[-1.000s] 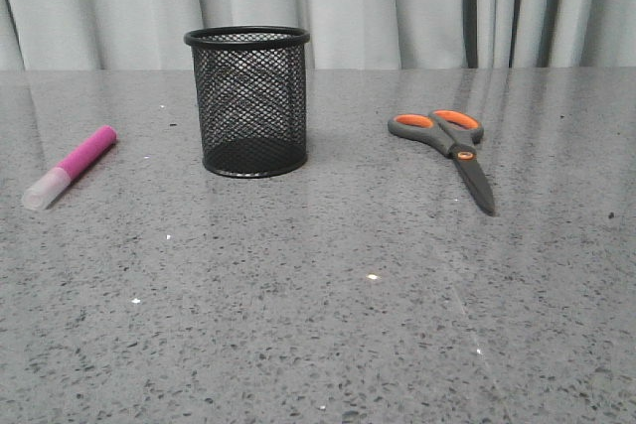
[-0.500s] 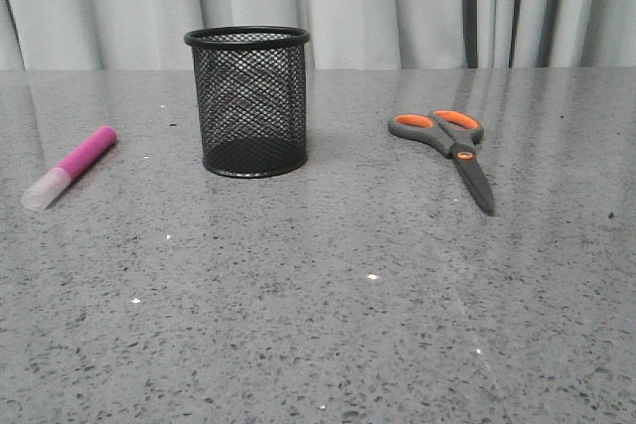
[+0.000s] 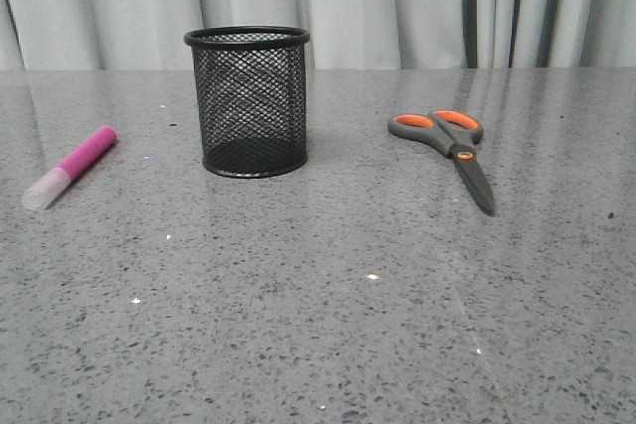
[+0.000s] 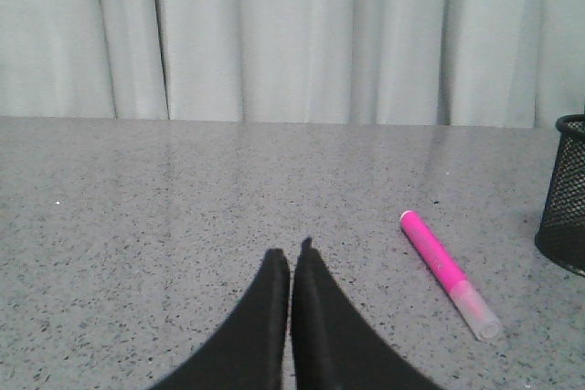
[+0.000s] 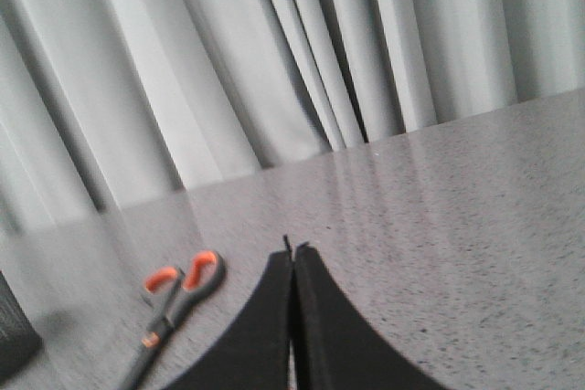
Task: Put pen and scissors into bin
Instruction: 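Move the left gripper toward the pink highlighter, then lower the open left gripper over the pink highlighter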
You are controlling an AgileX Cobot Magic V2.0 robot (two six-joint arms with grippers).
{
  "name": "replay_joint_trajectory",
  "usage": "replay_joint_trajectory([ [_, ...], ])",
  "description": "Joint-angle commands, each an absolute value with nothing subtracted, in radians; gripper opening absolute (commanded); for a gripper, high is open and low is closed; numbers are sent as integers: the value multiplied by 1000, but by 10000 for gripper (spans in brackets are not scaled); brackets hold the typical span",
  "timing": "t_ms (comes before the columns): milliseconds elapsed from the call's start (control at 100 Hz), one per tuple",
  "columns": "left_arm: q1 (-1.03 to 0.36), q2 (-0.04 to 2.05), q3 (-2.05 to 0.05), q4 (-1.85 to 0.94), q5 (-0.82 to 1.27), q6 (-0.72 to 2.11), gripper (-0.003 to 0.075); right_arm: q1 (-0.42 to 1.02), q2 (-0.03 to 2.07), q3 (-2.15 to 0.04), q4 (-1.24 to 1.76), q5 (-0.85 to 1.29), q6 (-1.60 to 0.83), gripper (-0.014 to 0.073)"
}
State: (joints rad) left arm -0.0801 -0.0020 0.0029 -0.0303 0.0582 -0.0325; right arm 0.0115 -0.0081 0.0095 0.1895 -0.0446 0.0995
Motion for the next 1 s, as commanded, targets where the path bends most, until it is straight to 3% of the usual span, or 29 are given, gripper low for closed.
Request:
replay_joint_trajectory([
  [0, -82, -30, 25, -115, -39, -54, -21, 11, -29, 27, 294, -135, 115, -74],
  [340, -82, -30, 23, -746, -30, -56, -21, 11, -29, 15, 436, -132, 115, -74],
  [500, -82, -28, -25, -748, 15, -56, 26, 11, -27, -83, 431, -34, 115, 0],
  [640, -82, 30, -142, -670, 126, -51, 191, 11, 22, -226, 387, 108, 83, 206],
  [720, -82, 110, -224, -626, 220, -24, 221, 11, 86, -303, 350, 189, 80, 284],
  [990, -82, 480, -549, -598, 514, 182, 218, 13, 304, -473, 335, 316, -31, 290],
])
